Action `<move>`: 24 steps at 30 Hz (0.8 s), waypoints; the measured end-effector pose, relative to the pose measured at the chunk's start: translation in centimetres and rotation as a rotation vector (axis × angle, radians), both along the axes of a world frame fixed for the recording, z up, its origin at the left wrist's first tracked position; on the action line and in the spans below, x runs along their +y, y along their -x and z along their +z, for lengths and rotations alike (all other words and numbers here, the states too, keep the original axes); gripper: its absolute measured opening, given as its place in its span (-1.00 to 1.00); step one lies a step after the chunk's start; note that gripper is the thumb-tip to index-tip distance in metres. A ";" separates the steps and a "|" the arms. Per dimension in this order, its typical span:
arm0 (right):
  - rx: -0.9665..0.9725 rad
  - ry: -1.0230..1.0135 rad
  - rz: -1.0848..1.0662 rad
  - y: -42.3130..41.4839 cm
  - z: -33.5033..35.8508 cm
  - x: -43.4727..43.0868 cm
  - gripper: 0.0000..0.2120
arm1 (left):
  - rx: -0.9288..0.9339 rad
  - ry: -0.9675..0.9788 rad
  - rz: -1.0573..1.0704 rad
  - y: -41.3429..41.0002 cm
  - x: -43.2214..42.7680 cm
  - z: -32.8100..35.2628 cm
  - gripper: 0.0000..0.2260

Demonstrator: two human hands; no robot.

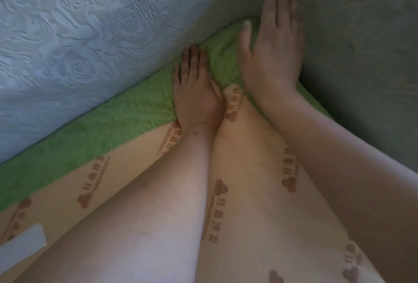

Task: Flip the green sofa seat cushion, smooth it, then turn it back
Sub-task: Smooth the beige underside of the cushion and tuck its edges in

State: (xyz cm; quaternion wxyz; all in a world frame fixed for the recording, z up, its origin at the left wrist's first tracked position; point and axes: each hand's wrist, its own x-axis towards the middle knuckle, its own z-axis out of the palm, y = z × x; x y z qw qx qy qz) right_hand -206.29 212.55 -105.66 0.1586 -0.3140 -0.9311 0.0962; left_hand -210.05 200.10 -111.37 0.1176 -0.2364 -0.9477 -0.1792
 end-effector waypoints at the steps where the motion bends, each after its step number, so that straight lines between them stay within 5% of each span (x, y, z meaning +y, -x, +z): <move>1: -0.046 0.010 0.041 -0.8 -0.7 -0.1 -0.32 | -0.004 0.009 0.011 0.0 -0.1 0.1 -0.45; 3: -0.189 0.115 0.087 -1.9 -1.5 0.0 -0.30 | -0.021 0.022 0.015 -0.2 0.0 0.3 -0.44; 7: -0.008 0.035 0.052 -1.3 -0.1 -0.1 -0.36 | -0.023 0.029 0.010 0.0 0.1 0.7 -0.42; 10: -0.189 0.082 0.197 -1.3 -1.3 -0.4 -0.34 | -0.056 0.049 0.015 -0.2 0.0 0.9 -0.41; 14: 0.005 -0.019 0.156 0.0 0.3 -0.5 -0.38 | -0.066 0.053 0.012 -0.3 -0.1 1.3 -0.42; 17: -0.227 0.078 0.347 0.0 -0.7 -1.1 -0.38 | -0.118 0.067 0.012 -0.5 -0.4 1.8 -0.37; 21: -0.023 -0.017 0.326 0.5 0.7 -2.4 -0.41 | -0.152 0.115 0.002 -1.2 -1.9 2.1 -0.45; 24: -0.274 0.026 0.477 0.4 0.0 -3.7 -0.39 | -0.179 0.223 0.055 -2.0 -3.4 2.6 -0.47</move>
